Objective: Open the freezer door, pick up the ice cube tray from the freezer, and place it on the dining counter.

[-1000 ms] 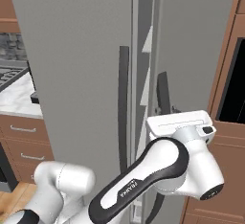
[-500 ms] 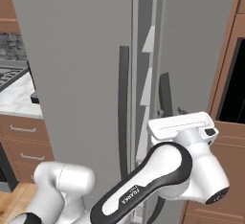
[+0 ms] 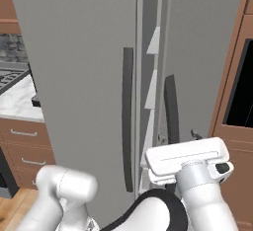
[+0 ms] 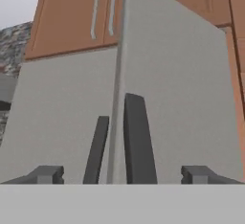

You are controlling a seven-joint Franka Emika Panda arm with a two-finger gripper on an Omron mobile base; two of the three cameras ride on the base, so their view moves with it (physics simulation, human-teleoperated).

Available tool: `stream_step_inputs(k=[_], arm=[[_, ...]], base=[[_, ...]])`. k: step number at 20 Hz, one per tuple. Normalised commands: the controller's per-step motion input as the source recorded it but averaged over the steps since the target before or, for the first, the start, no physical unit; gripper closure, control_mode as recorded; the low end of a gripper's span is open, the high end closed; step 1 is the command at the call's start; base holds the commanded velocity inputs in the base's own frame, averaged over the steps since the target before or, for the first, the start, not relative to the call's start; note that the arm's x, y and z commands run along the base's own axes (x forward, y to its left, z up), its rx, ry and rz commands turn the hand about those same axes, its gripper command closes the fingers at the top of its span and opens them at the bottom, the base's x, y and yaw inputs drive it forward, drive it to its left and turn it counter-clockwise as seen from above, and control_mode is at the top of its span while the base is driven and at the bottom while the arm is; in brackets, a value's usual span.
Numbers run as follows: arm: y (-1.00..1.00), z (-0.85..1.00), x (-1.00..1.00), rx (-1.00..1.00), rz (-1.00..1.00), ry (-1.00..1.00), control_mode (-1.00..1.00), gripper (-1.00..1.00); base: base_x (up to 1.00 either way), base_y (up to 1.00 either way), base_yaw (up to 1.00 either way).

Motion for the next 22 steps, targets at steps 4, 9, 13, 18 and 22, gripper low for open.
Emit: stream_step_inputs(k=[4,9,13,18,22], arm=[[0.79,0.22,-0.84,-0.12,-0.31,-0.04,-1.0,-1.0],[1.0,0.07,-0.55,-0.14,-0.38,-0.11,-1.0,-1.0],[1.0,0.45,-0.23,-0.12,-0.4,-0.01,-1.0,-1.0],[1.0,0.43,0.0,-0.2,-0.35,0.0,-1.0,-1.0],[1.0,0.37,0.0,-0.19,-0.31,0.01,-1.0,-1.0]], base=[[0.0,0.0,0.0],[0.0,0.0,0.0],[0.0,0.0,0.0],[0.0,0.0,0.0],[0.0,0.0,0.0]])
